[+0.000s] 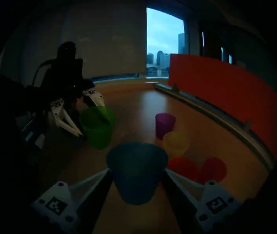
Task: Pour water
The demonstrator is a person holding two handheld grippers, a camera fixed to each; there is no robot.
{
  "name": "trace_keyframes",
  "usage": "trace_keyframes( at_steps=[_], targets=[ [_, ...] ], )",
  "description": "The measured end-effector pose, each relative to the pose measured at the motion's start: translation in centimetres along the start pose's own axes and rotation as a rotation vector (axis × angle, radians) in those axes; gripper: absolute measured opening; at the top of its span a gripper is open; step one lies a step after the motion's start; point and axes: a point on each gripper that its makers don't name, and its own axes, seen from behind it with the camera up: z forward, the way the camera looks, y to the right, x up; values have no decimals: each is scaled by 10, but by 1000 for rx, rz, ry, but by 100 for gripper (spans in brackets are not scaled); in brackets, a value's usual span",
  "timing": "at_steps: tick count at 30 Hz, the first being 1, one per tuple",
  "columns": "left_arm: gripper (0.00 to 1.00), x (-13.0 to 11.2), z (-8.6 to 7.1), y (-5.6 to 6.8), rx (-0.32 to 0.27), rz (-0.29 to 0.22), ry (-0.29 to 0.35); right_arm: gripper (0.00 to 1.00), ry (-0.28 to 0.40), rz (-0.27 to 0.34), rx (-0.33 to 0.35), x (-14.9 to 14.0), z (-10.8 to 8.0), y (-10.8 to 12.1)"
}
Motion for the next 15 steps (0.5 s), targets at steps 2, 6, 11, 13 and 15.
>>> trace_keyframes(
  at_steps=[2,6,11,13,15],
  targets=[
    [79,-4,2,0,0,0,-12,86,-11,2,5,-5,1,-1],
    [79,-11,5,1,-2,2,-35,86,-24,1,13,-12,3,-3],
    [79,-19,8,0,-3,4,-64,86,-39,-6,24,-18,5,-4],
    [79,-21,9,0,-4,6,-73,86,-45,-7,28,-20,5,-5],
    [79,-23,10,-1,-7,9,-79,86,-50,-7,33,-22,6,-5]
  ],
)
